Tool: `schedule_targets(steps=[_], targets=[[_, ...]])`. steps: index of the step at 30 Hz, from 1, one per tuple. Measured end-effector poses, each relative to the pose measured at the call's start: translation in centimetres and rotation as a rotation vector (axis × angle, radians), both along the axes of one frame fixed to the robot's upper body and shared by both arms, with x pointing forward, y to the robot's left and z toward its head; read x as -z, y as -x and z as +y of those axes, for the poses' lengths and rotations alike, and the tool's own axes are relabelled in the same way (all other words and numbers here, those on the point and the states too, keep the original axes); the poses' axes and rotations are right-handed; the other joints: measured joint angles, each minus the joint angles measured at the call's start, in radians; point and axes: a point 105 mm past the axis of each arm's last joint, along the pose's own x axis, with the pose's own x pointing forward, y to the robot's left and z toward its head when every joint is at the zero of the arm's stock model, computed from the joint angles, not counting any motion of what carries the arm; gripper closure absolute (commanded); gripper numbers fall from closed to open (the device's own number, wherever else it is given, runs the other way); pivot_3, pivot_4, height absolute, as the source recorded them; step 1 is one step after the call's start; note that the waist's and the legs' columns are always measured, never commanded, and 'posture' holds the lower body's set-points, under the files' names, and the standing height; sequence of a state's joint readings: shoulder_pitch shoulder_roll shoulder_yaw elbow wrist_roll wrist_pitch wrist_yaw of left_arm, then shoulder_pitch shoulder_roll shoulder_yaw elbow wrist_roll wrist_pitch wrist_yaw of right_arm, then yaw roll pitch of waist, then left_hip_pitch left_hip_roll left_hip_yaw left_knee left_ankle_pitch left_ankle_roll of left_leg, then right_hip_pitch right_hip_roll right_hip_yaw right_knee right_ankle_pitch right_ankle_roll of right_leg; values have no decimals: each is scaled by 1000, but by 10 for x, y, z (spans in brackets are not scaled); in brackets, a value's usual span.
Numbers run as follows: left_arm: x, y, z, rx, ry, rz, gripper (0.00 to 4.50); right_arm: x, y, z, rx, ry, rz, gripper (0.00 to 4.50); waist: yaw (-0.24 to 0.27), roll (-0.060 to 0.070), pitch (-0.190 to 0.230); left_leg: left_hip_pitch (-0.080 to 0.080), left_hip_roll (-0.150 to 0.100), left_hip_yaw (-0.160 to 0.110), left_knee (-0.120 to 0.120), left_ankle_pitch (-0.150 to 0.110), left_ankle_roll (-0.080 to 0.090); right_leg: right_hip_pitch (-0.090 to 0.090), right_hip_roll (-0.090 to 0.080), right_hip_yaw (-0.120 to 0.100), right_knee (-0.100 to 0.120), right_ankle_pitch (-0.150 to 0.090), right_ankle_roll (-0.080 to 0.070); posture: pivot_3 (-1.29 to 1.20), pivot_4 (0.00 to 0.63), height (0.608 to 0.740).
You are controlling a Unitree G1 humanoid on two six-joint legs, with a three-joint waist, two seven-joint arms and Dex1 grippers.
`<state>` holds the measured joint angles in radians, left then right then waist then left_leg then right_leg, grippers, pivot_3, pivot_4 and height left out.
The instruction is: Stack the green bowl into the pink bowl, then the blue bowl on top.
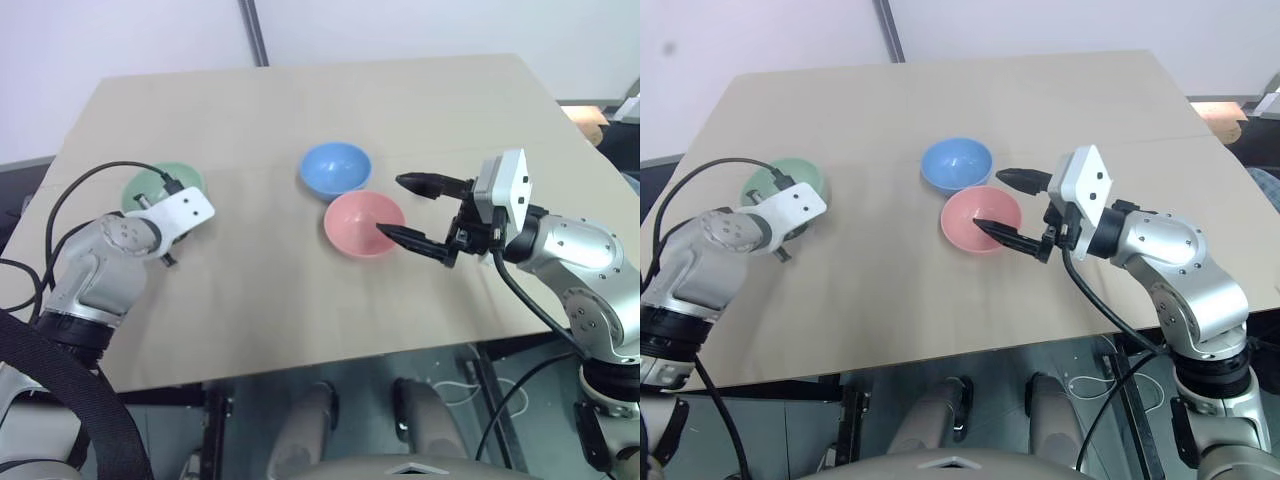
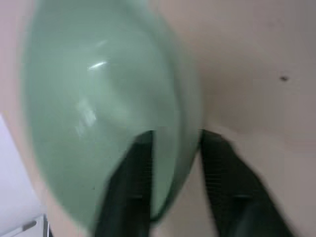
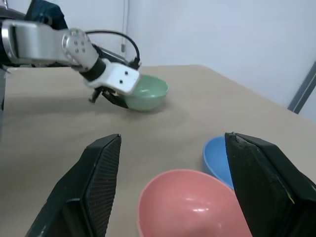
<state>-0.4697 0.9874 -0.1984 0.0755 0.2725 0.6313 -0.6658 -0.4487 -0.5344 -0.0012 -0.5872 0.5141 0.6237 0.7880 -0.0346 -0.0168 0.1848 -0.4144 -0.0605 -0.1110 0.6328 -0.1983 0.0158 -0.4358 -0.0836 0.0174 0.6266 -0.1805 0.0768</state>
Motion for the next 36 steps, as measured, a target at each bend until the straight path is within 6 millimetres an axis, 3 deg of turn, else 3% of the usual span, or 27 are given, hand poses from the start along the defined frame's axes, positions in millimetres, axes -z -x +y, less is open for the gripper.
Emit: schedule_targets(steps=[3, 6, 10, 12, 16, 20, 24, 26, 28, 29, 32, 36], targets=[[0, -1, -1, 8, -6, -10, 4400, 0, -1, -2, 6, 0, -1, 789, 0, 0, 0, 0, 0, 0, 0, 0, 0, 0, 0, 0, 0, 0, 0, 0, 150, 740], [-3, -2, -20, 126, 40, 5, 4400, -1, -3, -6, 23, 3, -1, 789, 1, 0, 0, 0, 0, 0, 0, 0, 0, 0, -1, 0, 0, 0, -1, 0, 150, 740], [-20, 8, -81, 435, 180, 44, 4400, -1, -4, -9, 37, -1, 0, 789, 7, 0, 0, -1, -1, 0, 0, 0, 0, 0, -2, 0, 0, 2, -3, 0, 150, 740], [-39, 13, -117, 617, 224, 21, 4400, 0, -5, -18, 77, -6, 5, 789, 18, 0, 0, -1, -1, 0, 1, 0, 0, 0, -2, -1, 0, 2, -3, 0, 150, 740], [-65, 18, -160, 833, 210, -29, 4400, 2, -4, -31, 145, -12, 12, 789, 23, 0, 0, 0, -1, 1, 1, 0, 0, 1, -2, 0, 0, 2, -3, 0, 150, 740], [-57, 26, -206, 1071, 183, 37, 4400, 9, 5, -53, 248, 6, 32, 789, 24, 0, 0, 0, -1, 1, 2, 0, 0, 2, -1, 0, 0, 1, -1, 0, 150, 740], [-46, 29, -221, 1211, 106, 101, 4400, 7, 11, -61, 308, 1, 22, 789, 16, 0, 0, 1, 0, 4, 2, 0, 0, 2, 0, 2, 0, 0, 0, 0, 150, 740], [-41, 31, -222, 1272, 67, 146, 3719, 6, 13, -61, 328, -3, 16, 789, 17, 0, 0, 1, 0, 3, 2, 0, 0, 2, 0, 2, 0, 0, 0, 0, 150, 740], [-39, 30, -221, 1300, 51, 168, 3333, 6, 15, -60, 334, -6, 19, 789, 18, 0, 0, 1, 0, 3, 3, 0, 0, 3, 0, 2, 0, 0, 0, 0, 150, 740], [-39, 30, -220, 1308, 46, 175, 2771, 6, 15, -60, 337, -8, 19, 789, 19, 0, 0, 1, 0, 3, 3, 0, 0, 3, 0, 2, 0, 0, 0, 0, 150, 740], [-36, 25, -223, 1331, 30, 176, 1651, 6, 19, -59, 347, -14, 19, 789, 23, 0, 0, 0, -1, 3, 4, 0, 1, 4, -1, 1, 0, 0, 0, 0, 150, 740], [-38, 20, -228, 1344, 36, 141, 1563, 8, 19, -61, 367, -15, 24, 789, 23, 0, 0, 0, -1, 1, 5, 0, 1, 4, -1, 1, 0, 0, 1, 0, 150, 740]])
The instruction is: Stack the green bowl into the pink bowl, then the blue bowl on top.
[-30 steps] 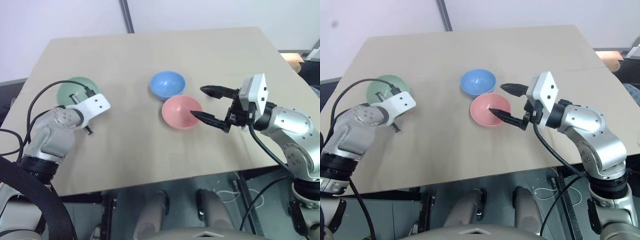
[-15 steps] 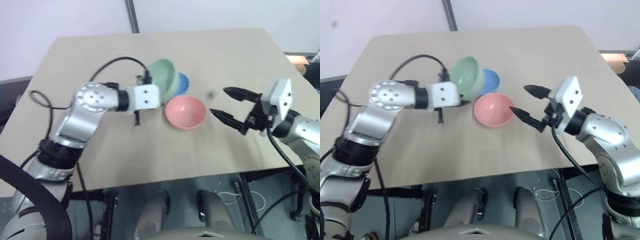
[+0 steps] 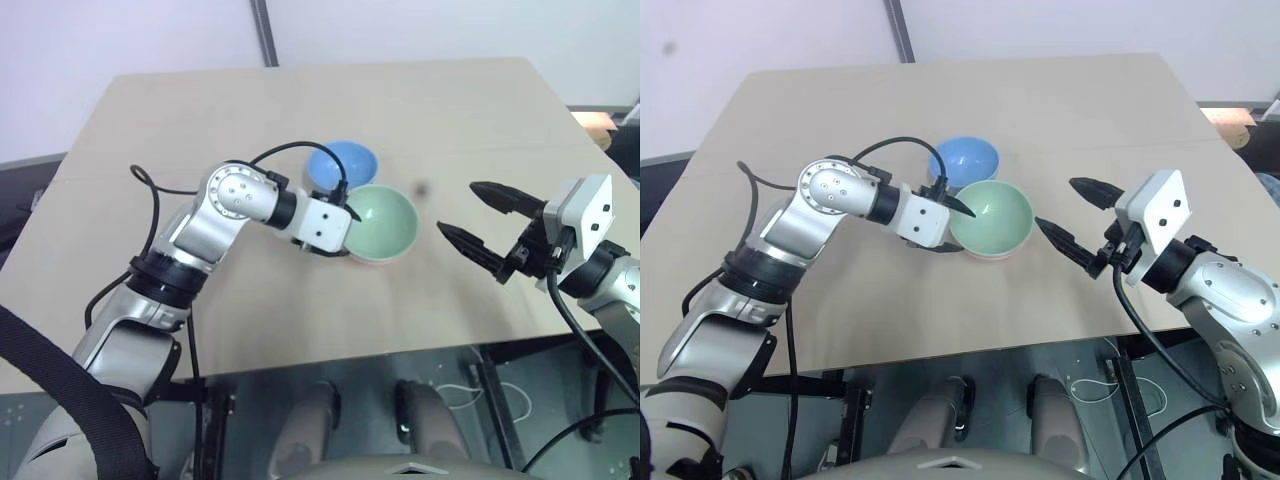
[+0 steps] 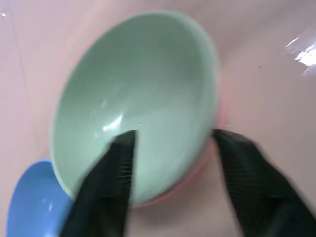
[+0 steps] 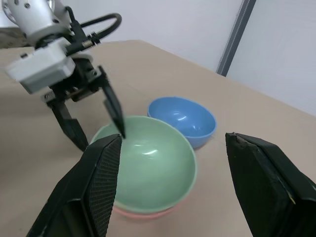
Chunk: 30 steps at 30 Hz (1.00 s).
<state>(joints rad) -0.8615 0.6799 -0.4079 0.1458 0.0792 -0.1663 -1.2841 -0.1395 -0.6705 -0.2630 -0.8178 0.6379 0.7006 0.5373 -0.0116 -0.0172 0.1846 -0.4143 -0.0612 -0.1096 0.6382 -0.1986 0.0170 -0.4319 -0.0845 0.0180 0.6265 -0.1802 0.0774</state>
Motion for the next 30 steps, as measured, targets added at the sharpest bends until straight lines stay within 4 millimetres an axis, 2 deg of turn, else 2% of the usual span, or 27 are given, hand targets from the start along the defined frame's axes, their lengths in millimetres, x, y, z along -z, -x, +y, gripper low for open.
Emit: schedule_targets(steps=[2, 3, 4, 5, 6, 8, 11, 14, 18, 23, 30], targets=[[-12, -10, 6, -51, 34, 1, 1563, 0, 0, 0, 3, -3, 0, 789, -1, 0, 0, 0, 0, 0, 0, 0, 0, 0, 1, 0, 1, 0, 0, 0, 150, 740], [-34, -27, 24, -139, 43, -56, 1563, -1, 0, 0, 3, -4, 0, 789, -5, 0, 0, 0, 0, 0, 1, 0, 0, 0, 2, -1, 1, 0, 0, 0, 150, 740], [-38, -30, 28, -156, 45, -67, 1563, -1, 0, 0, 3, -4, -1, 789, -7, 0, 0, 1, 0, 0, 1, 0, 0, 0, 2, 0, 1, 0, 0, 0, 150, 740], [-51, -43, 47, -216, 17, -145, 1563, -1, -1, -1, 7, -5, 0, 789, -10, 0, 0, 2, 0, 1, 1, 0, 0, 0, 2, 0, 2, 0, 0, 0, 150, 740], [-61, -57, 76, -312, -34, -213, 1563, -2, -1, -1, 8, -6, -5, 789, -11, 0, 0, 2, 0, 1, 0, 0, 0, 0, 3, 1, 1, 0, 0, 0, 150, 740], [-60, -64, 88, -344, -68, -237, 1563, -1, -3, -2, 13, -9, -2, 789, -7, 1, 0, 2, 0, 1, 0, 0, 0, 1, 2, 0, 2, 0, 0, 0, 150, 740], [-45, -82, 101, -393, -156, -267, 1563, -2, -3, 0, 4, -9, -4, 789, 8, -1, 0, -1, -2, -3, 3, 0, 0, 2, 1, -2, 0, 1, 2, 0, 150, 740], [-30, -96, 94, -392, -223, -314, 1563, -1, -3, 0, 8, -6, -1, 789, 22, -2, 1, -2, -4, -4, 5, -1, 2, 3, -1, -2, 0, 1, 3, 0, 150, 740], [-18, -105, 78, -348, -249, -358, 1563, 3, -1, -3, 23, 0, 14, 789, 23, -3, 1, -3, -4, -3, 6, -2, 3, 2, -1, -2, -1, 1, 3, 0, 150, 740], [-14, -110, 67, -333, -245, -389, 1563, 7, 6, -13, 76, 10, 27, 789, 20, -3, 2, -3, -4, -3, 6, -2, 3, 2, -1, -2, 0, 1, 4, 0, 150, 740], [-11, -113, 59, -329, -229, -395, 1563, 3, 11, -16, 108, -4, 12, 789, 13, -4, 2, -3, -4, -2, 8, -2, 3, 3, -1, -2, 0, 2, 4, 0, 150, 740]])
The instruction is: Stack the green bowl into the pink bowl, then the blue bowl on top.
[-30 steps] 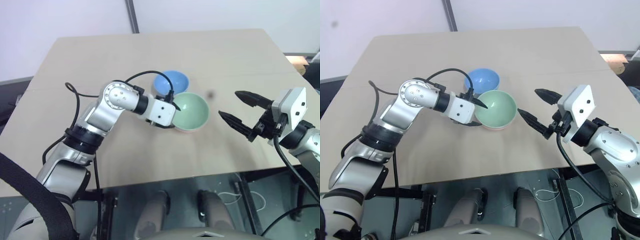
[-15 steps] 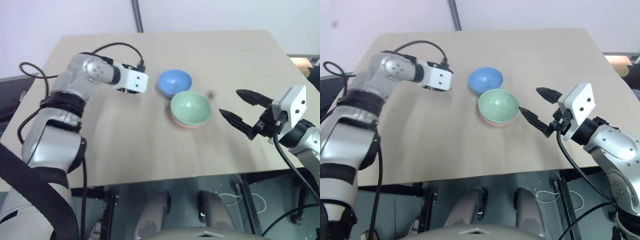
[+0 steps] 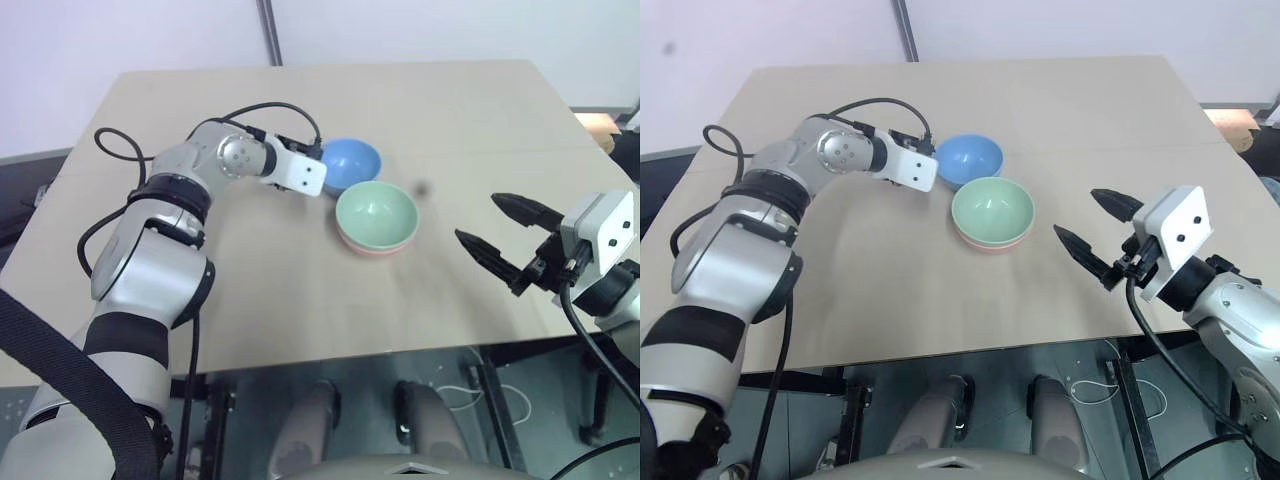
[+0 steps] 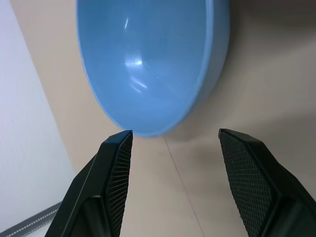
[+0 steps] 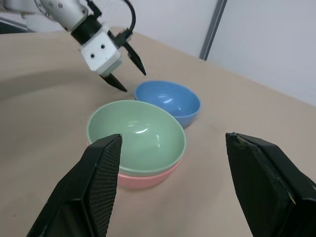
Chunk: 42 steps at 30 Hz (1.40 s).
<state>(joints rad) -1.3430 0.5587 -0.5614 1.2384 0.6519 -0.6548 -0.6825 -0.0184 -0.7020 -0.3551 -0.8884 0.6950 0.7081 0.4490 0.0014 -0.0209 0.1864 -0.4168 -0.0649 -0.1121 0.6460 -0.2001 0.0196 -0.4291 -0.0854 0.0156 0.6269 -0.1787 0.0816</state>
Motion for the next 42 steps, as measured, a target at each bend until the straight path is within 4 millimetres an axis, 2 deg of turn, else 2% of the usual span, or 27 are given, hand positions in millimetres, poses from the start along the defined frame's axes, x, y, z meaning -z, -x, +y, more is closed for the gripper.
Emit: schedule_targets(steps=[4, 5, 6, 10, 11, 17, 21, 23, 25, 26, 28, 31, 34, 38, 42], targets=[[5, -1, -2, -3, -4, 3, 1563, -3, 0, 1, 0, -13, -10, 789, -5, 0, 0, 0, 0, 0, 0, 0, 0, 0, 0, 0, 0, 0, 0, 0, 150, 740], [7, -1, -3, -4, -10, 3, 2059, -4, -1, 1, 1, -14, -13, 789, -5, 0, 0, 0, 0, 0, 0, 0, 0, 0, 0, 0, 0, 0, 0, 0, 150, 740], [10, -2, -4, -7, -18, 5, 2287, -5, -1, 1, 0, -14, -17, 789, -6, 0, 0, 0, 0, 0, 1, 0, 0, 0, 0, 0, 0, 0, 1, 0, 150, 740], [15, -2, -7, -4, -25, 8, 4277, -9, -1, 2, -7, -11, -33, 789, -9, 0, 0, 0, 0, 0, 1, 0, 0, 0, 0, 0, 0, 0, 1, 0, 150, 740], [16, -2, -7, -5, -26, 5, 4395, -9, -2, 2, -6, -11, -33, 789, -10, 0, 0, 0, 0, 0, 1, 0, 0, 0, 0, 0, 0, 0, 1, 0, 150, 740], [14, -2, -8, 5, -18, -5, 4395, -11, -2, 1, -9, -5, -40, 789, -11, -1, 0, 0, 0, 0, 1, 0, 0, 0, 0, 0, 0, 0, 1, 0, 150, 740], [0, 4, -6, 47, 44, 13, 4395, -10, -4, -1, -3, -8, -35, 789, -14, -1, 1, 0, 0, 0, 1, 0, 0, 0, 0, 0, 0, 1, 1, 0, 150, 740], [-16, 15, -17, 138, 107, 51, 4395, -9, -5, -2, 1, -9, -32, 789, -13, -1, 1, -1, 1, 0, 1, 0, 0, 0, -1, 0, 0, 1, 0, 0, 150, 740], [-34, 35, -33, 282, 140, 94, 4395, -10, -7, 0, -10, -11, -32, 789, -12, -1, 0, -1, 1, 0, 1, 0, 0, 0, -2, 1, 0, 1, -1, 0, 150, 740], [-37, 63, -38, 419, 113, 164, 4395, -11, -7, 3, -26, -9, -42, 789, -20, 0, 0, 0, 2, 3, 0, -1, 2, 0, -2, 3, 0, 3, -4, 0, 150, 740], [-33, 77, -39, 474, 92, 223, 4395, -12, -8, 3, -28, -9, -46, 789, -22, 0, 0, 1, 2, 2, 0, -1, 2, -1, -2, 4, 0, 3, -4, 0, 150, 740], [-24, 94, -30, 504, 35, 313, 3495, -10, -12, 0, -18, -10, -39, 789, -25, 0, 0, 1, 3, 3, 1, -1, 2, -1, 0, 4, 1, 3, -4, 0, 150, 740], [-26, 98, -32, 510, 25, 318, 2017, -9, -13, 0, -16, -9, -37, 789, -16, 0, 0, 2, 3, 3, 3, -1, 2, 1, 1, 4, 1, 1, 0, 0, 150, 740], [-30, 98, -46, 527, 89, 283, 2017, -8, -13, 4, -34, -7, -39, 789, -12, 0, 0, 2, 2, 3, 5, -1, 2, 3, 0, 3, 0, 1, 1, 0, 150, 740], [-40, 96, -45, 438, 227, 329, 2017, -7, -13, 5, -42, -4, -34, 789, -19, 0, 0, 2, 2, 3, 4, -1, 2, 3, 1, 3, 1, 1, 1, 0, 150, 740]])
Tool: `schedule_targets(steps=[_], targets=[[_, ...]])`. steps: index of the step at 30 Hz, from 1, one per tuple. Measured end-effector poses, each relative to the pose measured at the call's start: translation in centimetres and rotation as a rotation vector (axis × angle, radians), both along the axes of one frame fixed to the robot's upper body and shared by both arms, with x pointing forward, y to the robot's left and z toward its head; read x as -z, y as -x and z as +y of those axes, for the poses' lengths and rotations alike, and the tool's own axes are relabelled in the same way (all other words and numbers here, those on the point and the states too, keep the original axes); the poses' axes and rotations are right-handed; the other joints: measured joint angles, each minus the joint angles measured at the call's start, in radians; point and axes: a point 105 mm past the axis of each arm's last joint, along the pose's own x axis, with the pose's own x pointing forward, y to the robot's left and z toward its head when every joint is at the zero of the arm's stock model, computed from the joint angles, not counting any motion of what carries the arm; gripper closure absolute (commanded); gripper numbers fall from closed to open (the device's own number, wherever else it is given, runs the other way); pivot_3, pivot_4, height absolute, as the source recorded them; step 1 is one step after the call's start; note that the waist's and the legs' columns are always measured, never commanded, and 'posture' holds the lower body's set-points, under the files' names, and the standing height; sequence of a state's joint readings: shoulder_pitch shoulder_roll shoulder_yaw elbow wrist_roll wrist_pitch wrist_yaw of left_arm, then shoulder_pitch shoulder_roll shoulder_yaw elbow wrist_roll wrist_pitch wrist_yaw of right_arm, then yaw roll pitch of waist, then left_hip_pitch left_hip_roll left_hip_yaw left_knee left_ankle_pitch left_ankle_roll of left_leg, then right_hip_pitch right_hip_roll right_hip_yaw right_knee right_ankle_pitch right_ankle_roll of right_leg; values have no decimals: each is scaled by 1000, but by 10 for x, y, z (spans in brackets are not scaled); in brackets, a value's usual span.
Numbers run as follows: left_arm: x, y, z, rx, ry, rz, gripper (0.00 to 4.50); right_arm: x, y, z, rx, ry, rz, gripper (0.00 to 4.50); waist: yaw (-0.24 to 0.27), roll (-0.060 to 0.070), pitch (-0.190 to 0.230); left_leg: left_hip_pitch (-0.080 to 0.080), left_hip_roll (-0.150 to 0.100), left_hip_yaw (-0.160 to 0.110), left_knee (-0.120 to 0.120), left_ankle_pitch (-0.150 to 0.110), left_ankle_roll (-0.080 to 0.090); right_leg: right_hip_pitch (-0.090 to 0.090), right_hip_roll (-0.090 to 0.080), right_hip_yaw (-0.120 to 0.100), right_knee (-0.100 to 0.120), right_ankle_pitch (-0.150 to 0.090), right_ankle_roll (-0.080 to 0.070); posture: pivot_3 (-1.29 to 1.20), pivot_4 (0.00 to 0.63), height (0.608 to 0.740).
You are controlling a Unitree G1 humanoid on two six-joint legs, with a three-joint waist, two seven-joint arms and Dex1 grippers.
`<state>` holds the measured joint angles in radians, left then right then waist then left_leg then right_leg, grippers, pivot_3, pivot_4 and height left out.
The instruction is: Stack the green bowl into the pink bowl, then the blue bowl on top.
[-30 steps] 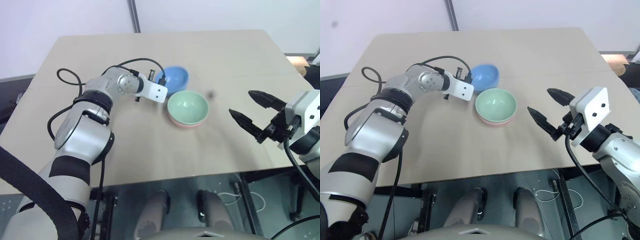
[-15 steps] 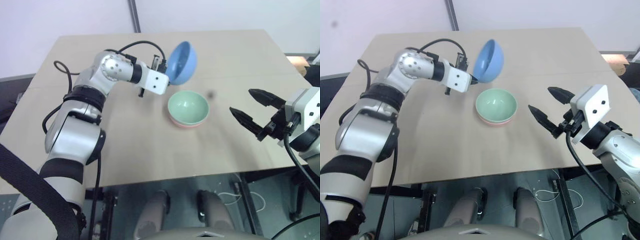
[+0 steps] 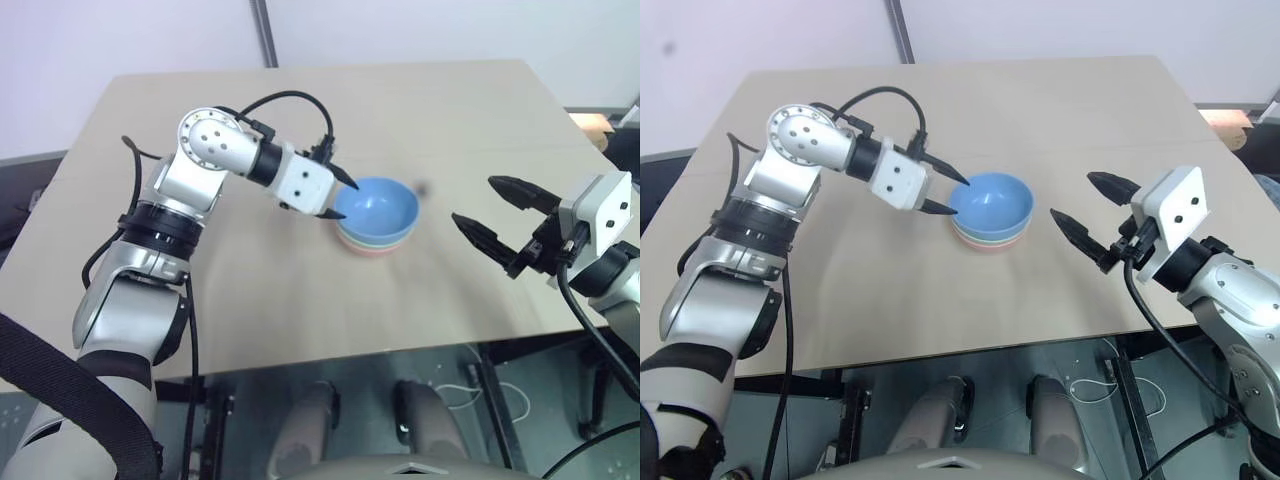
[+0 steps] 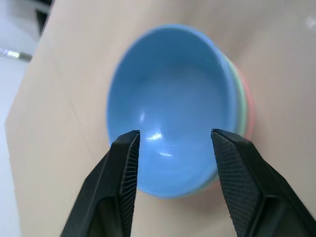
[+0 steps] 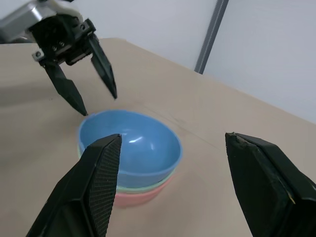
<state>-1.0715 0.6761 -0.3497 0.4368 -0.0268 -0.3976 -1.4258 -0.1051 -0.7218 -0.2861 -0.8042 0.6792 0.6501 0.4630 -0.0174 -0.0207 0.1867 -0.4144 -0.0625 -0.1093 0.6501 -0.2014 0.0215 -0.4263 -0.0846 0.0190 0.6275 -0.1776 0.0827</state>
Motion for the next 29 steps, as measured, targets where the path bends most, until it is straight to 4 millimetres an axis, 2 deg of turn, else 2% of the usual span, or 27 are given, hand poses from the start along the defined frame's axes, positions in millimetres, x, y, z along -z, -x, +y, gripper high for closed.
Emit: schedule_targets(steps=[3, 4, 5, 8, 10, 12, 13, 15, 18, 20, 22, 29], targets=[[-9, 9, 17, -129, 165, 125, 2017, 4, -2, 3, -35, -25, 30, 789, -19, 1, 0, 1, 2, 0, -2, 0, 0, 0, 1, 1, 0, 0, 0, 0, 150, 740], [-5, 15, 33, -232, 239, 229, 1469, 10, -4, 1, -42, -21, 57, 789, -27, 1, 0, 2, 3, -1, -2, 0, 0, -1, 2, 2, 1, 0, 0, 0, 150, 740], [-4, 16, 37, -255, 250, 251, 1252, 11, -5, 0, -42, -19, 65, 789, -27, 1, 0, 2, 3, -1, -2, 0, 0, -1, 2, 3, 1, 0, 0, 0, 150, 740], [-2, 27, 47, -381, 370, 333, 65, 18, -10, 0, -92, -16, 110, 789, -22, 1, 0, 2, 3, -1, -1, 0, 0, 0, 2, 1, 1, 0, 0, 0, 150, 740], [-2, 36, 49, -454, 466, 352, 65, 21, -16, -3, -128, -14, 141, 789, -16, 1, 0, 2, 2, -1, 0, 0, 0, 1, 1, 1, -1, 0, 0, 0, 150, 740], [5, 46, 55, -520, 570, 391, 0, 26, -20, -5, -165, -8, 179, 60, -16, 2, -1, 3, 2, -3, -2, 0, 0, 1, 0, 2, -1, 0, 0, 0, 150, 740], [8, 49, 55, -525, 606, 407, 0, 29, -21, -7, -169, -8, 192, 21, -15, 2, -1, 3, 2, -3, -2, 0, 0, 1, 0, 3, -1, 0, 0, 0, 150, 740], [27, 62, 64, -598, 703, 445, 0, 37, -23, -12, -202, 2, 245, 21, -14, 2, -1, 2, 3, -3, -3, 0, 0, 0, 1, 2, -1, 1, -2, 0, 150, 740], [36, 76, 84, -686, 787, 482, 0, 41, -22, -20, -219, 18, 265, 21, -14, 2, -1, 2, 3, -3, -3, 0, -1, -1, 1, 3, -1, 1, -2, 0, 150, 740], [45, 84, 106, -781, 834, 510, 0, 45, -23, -37, -184, 23, 280, 21, -9, 2, -1, 2, 3, -1, -4, 0, -1, -1, 1, 3, -1, -2, -4, 0, 150, 740], [53, 94, 126, -860, 843, 500, 0, 51, -16, -56, -175, 41, 322, 21, 9, 2, -1, 2, 3, 3, -3, 0, -1, 0, 0, 2, -1, -2, -5, 0, 150, 740], [60, 110, 142, -926, 829, 526, 0, 43, -3, -86, -162, 112, 336, 21, 17, 3, -1, 3, 4, 5, -2, -3, -5, 0, -1, 2, -2, -3, -5, 0, 150, 740]])
